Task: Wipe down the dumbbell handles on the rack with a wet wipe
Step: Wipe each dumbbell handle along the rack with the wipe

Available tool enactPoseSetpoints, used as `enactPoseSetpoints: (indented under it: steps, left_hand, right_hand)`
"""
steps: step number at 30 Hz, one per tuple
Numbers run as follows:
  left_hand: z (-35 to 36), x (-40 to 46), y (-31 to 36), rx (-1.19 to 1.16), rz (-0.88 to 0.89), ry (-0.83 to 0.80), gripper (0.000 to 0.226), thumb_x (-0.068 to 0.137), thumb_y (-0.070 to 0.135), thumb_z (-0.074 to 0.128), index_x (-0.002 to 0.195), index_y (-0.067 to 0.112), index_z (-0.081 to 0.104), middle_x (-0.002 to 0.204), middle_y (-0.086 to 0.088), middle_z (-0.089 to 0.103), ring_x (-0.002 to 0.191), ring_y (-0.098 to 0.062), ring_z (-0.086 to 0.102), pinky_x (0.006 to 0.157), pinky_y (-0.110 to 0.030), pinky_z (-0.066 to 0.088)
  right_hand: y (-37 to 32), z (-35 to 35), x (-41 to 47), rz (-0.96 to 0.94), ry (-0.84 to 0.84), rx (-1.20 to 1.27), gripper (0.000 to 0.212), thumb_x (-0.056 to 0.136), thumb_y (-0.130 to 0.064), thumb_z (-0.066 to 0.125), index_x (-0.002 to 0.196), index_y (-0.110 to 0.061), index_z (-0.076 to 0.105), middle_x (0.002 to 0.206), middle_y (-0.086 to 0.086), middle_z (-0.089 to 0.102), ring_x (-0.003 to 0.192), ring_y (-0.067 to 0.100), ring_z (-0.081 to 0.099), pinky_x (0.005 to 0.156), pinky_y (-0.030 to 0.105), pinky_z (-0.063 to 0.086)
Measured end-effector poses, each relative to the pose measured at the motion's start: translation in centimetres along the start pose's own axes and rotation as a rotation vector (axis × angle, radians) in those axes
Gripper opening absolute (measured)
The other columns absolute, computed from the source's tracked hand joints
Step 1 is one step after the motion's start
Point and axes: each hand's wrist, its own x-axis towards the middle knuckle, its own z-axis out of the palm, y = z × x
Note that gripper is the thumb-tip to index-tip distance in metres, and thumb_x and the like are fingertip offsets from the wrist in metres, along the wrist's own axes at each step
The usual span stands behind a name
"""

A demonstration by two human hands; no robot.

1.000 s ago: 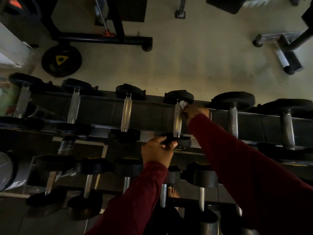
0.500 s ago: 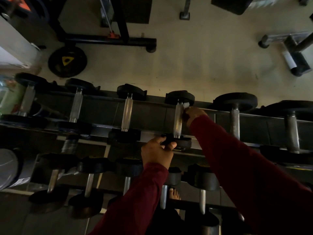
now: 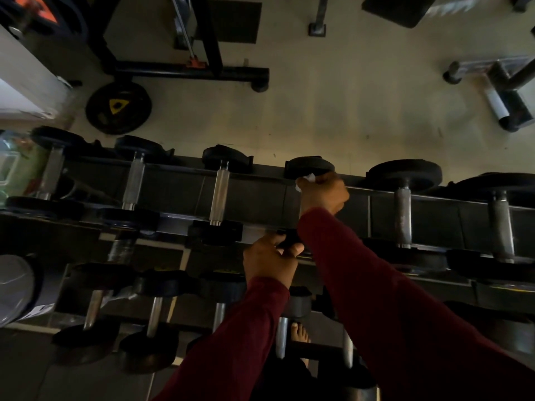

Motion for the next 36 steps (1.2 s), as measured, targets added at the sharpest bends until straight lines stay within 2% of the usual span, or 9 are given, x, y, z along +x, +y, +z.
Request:
enactPoseSetpoints:
  steps: [4, 7, 11, 19, 25, 28, 30, 33, 36]
  left_hand:
    - [0.1, 0.0, 0.0, -0.001, 0.012, 0.011, 0.034, 0.070, 0.039, 0.085, 0.099, 0.024, 0.076, 0.090, 0.008, 0.075, 0.078, 0.000, 0.068, 0.076, -0.021, 0.057]
    - [0.2, 0.0, 0.0, -0.022, -0.005, -0.001, 0.037, 0.069, 0.039, 0.086, 0.100, 0.024, 0.075, 0.090, 0.008, 0.074, 0.078, -0.001, 0.068, 0.075, -0.021, 0.057]
    - [0.1, 0.2, -0.4, -0.027, -0.008, 0.004, 0.035, 0.069, 0.040, 0.086, 0.098, 0.025, 0.075, 0.091, 0.009, 0.074, 0.079, -0.002, 0.067, 0.079, -0.026, 0.058]
    - [0.1, 0.3, -0.3, -0.058, 0.000, 0.008, 0.030, 0.068, 0.035, 0.087, 0.094, 0.024, 0.075, 0.087, 0.009, 0.074, 0.077, -0.002, 0.068, 0.076, -0.026, 0.059]
    - [0.2, 0.4, -0.6, -0.056, 0.008, -0.017, 0.033, 0.068, 0.039, 0.087, 0.095, 0.024, 0.074, 0.087, 0.009, 0.073, 0.078, -0.002, 0.068, 0.077, -0.027, 0.059]
    - [0.3, 0.4, -0.7, -0.060, 0.003, -0.012, 0.032, 0.068, 0.039, 0.087, 0.093, 0.025, 0.074, 0.088, 0.010, 0.073, 0.079, -0.002, 0.068, 0.077, -0.030, 0.059]
    - [0.3, 0.3, -0.7, -0.066, -0.001, -0.011, 0.031, 0.068, 0.037, 0.087, 0.093, 0.025, 0.074, 0.088, 0.010, 0.073, 0.078, -0.001, 0.068, 0.077, -0.029, 0.059]
    - [0.2, 0.3, -0.6, -0.096, -0.011, -0.002, 0.027, 0.067, 0.034, 0.088, 0.090, 0.026, 0.075, 0.085, 0.009, 0.073, 0.076, -0.001, 0.068, 0.076, -0.028, 0.059]
    - [0.2, 0.3, -0.4, -0.081, 0.009, -0.005, 0.026, 0.068, 0.032, 0.088, 0.090, 0.025, 0.075, 0.086, 0.008, 0.074, 0.076, -0.002, 0.068, 0.074, -0.023, 0.058]
  right_hand:
    - [0.3, -0.7, -0.2, -0.095, -0.006, -0.094, 0.027, 0.070, -0.027, 0.089, 0.084, -0.019, 0.068, 0.086, -0.004, 0.070, 0.078, 0.010, 0.067, 0.072, 0.026, 0.058]
    - [1.0, -1.8, 0.0, 0.041, -0.025, 0.119, 0.024, 0.073, -0.032, 0.086, 0.084, -0.019, 0.068, 0.082, -0.007, 0.070, 0.075, 0.006, 0.067, 0.070, 0.024, 0.058]
    - [1.4, -2.0, 0.8, 0.103, -0.012, 0.134, 0.031, 0.072, -0.038, 0.086, 0.087, -0.015, 0.070, 0.084, -0.002, 0.072, 0.070, 0.004, 0.067, 0.056, 0.015, 0.050]
    - [1.2, -0.1, -0.3, -0.030, -0.042, -0.056, 0.045, 0.064, -0.032, 0.090, 0.103, -0.024, 0.069, 0.100, -0.006, 0.072, 0.090, 0.012, 0.069, 0.084, 0.036, 0.060]
    - [1.5, -1.9, 0.2, -0.003, -0.072, 0.021, 0.021, 0.078, -0.036, 0.082, 0.081, -0.018, 0.071, 0.080, -0.005, 0.070, 0.070, 0.006, 0.066, 0.068, 0.023, 0.054]
    - [1.6, -2.2, 0.4, -0.005, -0.059, 0.027, 0.022, 0.082, -0.034, 0.079, 0.076, -0.014, 0.070, 0.075, -0.001, 0.069, 0.062, 0.006, 0.062, 0.063, 0.022, 0.049]
    - [1.1, -1.7, 0.3, 0.007, -0.078, 0.010, 0.021, 0.078, -0.032, 0.083, 0.085, -0.016, 0.071, 0.084, -0.002, 0.071, 0.072, 0.008, 0.066, 0.067, 0.024, 0.054]
    - [0.6, -0.6, 0.1, -0.031, -0.096, -0.118, 0.043, 0.070, -0.030, 0.088, 0.105, -0.015, 0.069, 0.102, 0.002, 0.071, 0.092, 0.016, 0.069, 0.081, 0.029, 0.058]
    - [0.3, -0.7, 0.1, -0.037, -0.089, -0.132, 0.039, 0.072, -0.031, 0.087, 0.101, -0.013, 0.071, 0.099, 0.003, 0.072, 0.089, 0.017, 0.069, 0.077, 0.025, 0.055]
